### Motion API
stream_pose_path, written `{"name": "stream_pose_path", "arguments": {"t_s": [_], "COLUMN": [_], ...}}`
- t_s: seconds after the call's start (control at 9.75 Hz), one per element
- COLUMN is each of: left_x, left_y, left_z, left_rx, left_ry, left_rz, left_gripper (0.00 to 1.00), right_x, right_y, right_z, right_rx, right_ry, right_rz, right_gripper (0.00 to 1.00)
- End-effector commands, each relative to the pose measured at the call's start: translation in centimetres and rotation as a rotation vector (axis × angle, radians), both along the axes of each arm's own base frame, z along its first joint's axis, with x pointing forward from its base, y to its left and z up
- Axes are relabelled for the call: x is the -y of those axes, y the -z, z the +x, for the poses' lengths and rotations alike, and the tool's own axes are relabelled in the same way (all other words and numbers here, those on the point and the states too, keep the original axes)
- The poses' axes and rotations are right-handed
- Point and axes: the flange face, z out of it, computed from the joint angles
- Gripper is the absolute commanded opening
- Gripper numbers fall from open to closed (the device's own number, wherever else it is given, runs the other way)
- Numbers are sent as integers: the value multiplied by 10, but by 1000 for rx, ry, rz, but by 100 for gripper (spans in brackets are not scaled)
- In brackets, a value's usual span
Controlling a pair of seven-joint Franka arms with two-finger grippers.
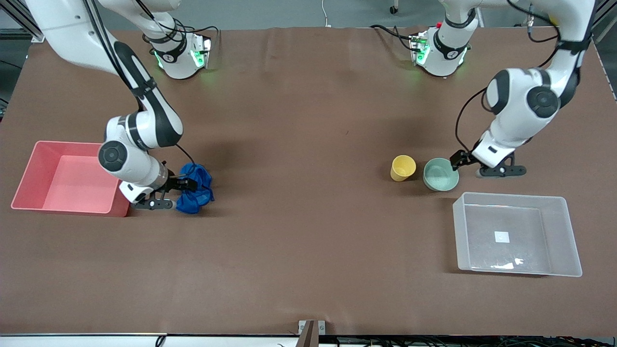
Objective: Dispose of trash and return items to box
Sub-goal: 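Grasp the blue cloth with the right gripper while the left gripper grasps the bowl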
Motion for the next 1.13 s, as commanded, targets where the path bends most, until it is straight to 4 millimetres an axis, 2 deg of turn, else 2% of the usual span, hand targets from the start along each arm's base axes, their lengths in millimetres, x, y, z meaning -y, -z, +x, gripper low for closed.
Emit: {"name": "stream_pose_path", "arguments": {"t_s": [0.0, 0.1, 0.21, 0.31, 0.41, 0.51, 0.62, 0.72, 0.82, 0.92, 1.03], "left_x": [-3, -3, 0, -2, -2, -2, -1, -2, -3, -4, -5], "left_y": [56, 71, 80, 83, 85, 85, 85, 80, 65, 43, 14], "left_z": [-1, -2, -4, -6, -8, -9, -9, -8, -12, -16, -19], "left_rx": [-33, -26, -17, -23, -29, -31, -31, -23, -6, 12, -4], "left_ry": [16, 9, 3, -3, -6, -4, -3, 2, 20, 23, 20], "left_rz": [9, 9, 7, 8, 8, 8, 8, 8, 8, 7, 6], "left_gripper": [96, 91, 84, 54, 11, 0, 0, 0, 0, 0, 0], "right_x": [-6, -5, -7, -7, -8, -7, -4, -5, -11, -20, -22], "right_y": [11, 18, 24, 24, 25, 32, 32, 25, 1, -31, -73], "right_z": [-7, -11, -15, -16, -16, -17, -17, -13, 1, 13, 27], "right_rx": [-11, -26, -38, -41, -43, -55, -57, -50, -35, -80, -138], "right_ry": [-18, -17, -21, -21, -24, -20, -9, 28, 79, 97, 101], "right_rz": [-12, -13, -14, -14, -14, -14, -14, -18, -26, -45, -67], "right_gripper": [100, 97, 86, 61, 30, 12, 4, 2, 1, 1, 1]}}
